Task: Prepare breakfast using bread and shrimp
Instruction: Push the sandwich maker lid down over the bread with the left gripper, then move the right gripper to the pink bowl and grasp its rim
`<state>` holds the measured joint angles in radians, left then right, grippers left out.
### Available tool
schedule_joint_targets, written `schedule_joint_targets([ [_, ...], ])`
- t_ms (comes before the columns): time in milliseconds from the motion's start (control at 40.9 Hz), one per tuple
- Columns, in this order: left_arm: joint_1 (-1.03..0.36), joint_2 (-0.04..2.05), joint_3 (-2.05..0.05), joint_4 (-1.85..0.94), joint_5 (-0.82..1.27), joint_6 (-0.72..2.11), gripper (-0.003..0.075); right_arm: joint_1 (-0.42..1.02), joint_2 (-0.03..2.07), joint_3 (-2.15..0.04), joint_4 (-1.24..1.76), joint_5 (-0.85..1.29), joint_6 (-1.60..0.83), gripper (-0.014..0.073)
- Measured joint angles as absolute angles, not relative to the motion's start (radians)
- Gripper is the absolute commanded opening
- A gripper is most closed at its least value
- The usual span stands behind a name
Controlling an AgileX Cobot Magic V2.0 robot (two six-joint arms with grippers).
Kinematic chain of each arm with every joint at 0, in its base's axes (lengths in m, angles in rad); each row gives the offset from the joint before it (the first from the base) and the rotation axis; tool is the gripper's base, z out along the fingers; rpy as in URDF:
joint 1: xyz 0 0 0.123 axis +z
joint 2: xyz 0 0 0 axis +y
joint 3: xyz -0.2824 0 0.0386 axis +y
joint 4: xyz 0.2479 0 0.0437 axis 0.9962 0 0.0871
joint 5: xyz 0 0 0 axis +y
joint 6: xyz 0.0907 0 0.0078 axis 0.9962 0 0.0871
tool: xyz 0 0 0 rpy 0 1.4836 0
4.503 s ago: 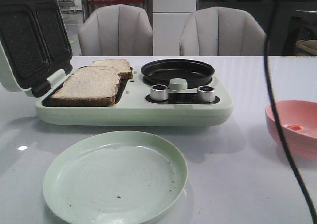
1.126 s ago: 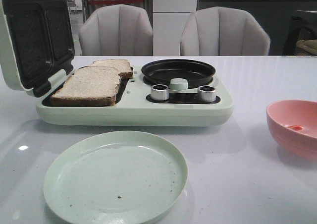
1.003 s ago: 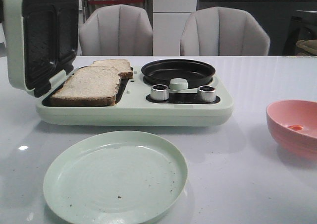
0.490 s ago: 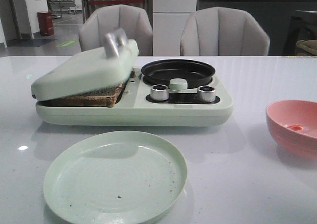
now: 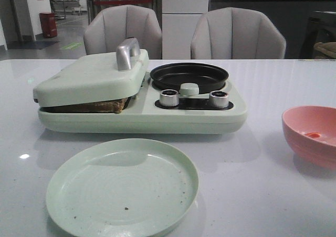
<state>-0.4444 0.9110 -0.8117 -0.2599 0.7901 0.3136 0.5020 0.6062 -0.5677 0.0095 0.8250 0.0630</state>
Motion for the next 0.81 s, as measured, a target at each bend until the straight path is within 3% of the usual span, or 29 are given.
schedule_joint_targets([
  [392,-0.445,0.554,-0.685,-0.255,0.800,0.309,0.0102,0.502,0.606,-0.568,0.009,0.826,0.065,0.0462],
  [808,-0.445,0.528,-0.685,-0.255,0.806,0.307,0.0101,0.502,0.606,-0.568,0.009,0.811,0.065,0.0462],
])
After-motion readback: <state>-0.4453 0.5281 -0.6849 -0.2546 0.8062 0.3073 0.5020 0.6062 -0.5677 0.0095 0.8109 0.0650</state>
